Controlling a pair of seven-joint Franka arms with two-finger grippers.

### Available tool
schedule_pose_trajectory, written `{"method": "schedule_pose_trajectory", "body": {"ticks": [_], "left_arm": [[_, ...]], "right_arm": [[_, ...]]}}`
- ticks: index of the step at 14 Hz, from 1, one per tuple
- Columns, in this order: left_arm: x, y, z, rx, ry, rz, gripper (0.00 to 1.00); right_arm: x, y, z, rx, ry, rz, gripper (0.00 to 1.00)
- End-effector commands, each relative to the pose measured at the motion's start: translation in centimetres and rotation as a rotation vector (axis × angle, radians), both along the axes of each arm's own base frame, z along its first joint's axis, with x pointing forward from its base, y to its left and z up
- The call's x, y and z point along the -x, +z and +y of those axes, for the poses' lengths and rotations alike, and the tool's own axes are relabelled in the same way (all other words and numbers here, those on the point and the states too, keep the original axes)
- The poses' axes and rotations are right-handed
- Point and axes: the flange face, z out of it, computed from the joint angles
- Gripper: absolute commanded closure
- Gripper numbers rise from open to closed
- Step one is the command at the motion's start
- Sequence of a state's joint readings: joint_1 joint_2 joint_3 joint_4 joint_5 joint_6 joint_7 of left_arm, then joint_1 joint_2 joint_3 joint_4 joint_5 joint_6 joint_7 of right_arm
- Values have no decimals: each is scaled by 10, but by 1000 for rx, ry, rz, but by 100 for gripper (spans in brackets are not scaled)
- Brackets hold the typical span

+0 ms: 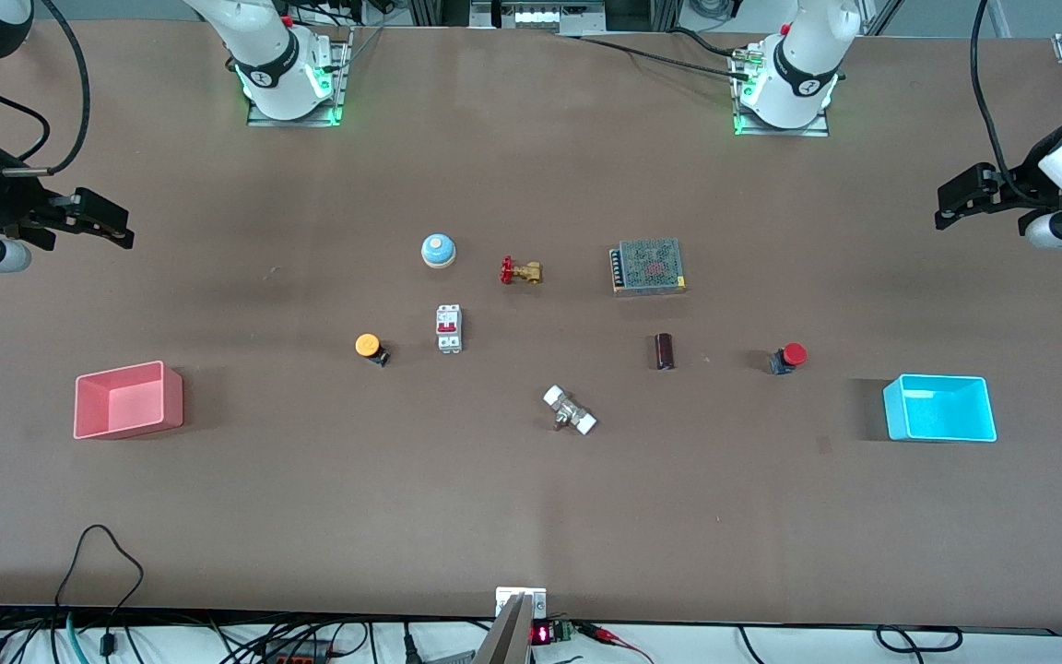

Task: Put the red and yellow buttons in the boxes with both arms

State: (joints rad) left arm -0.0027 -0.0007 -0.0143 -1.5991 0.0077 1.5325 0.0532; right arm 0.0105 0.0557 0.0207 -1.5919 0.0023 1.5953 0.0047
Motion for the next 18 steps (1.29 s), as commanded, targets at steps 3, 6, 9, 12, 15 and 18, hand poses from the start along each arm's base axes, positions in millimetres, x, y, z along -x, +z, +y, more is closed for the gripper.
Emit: {"method": "schedule_pose_trajectory", "body": {"ticks": [3, 6, 9, 12, 15, 18], "left_arm": [[-4, 4, 0, -21, -11, 4, 0], [-4, 4, 0, -21, -11, 4, 0], [-5, 4, 1, -15, -7, 1, 0], [-8, -7, -2, -21, -14, 30, 0], [-15, -10, -4, -10, -14, 32, 0], [-28, -25, -7, -20, -24, 52, 0]], "right_arm": [[1, 4, 0, 0, 9, 7, 0], [1, 1, 0, 1, 1, 14, 0], [-5, -23, 2, -8, 8, 57, 0], [-13, -51, 16, -36, 21, 99, 0], [-24, -95, 42, -57, -8, 95, 0], [-26, -136, 81, -32, -166, 102, 0]]}}
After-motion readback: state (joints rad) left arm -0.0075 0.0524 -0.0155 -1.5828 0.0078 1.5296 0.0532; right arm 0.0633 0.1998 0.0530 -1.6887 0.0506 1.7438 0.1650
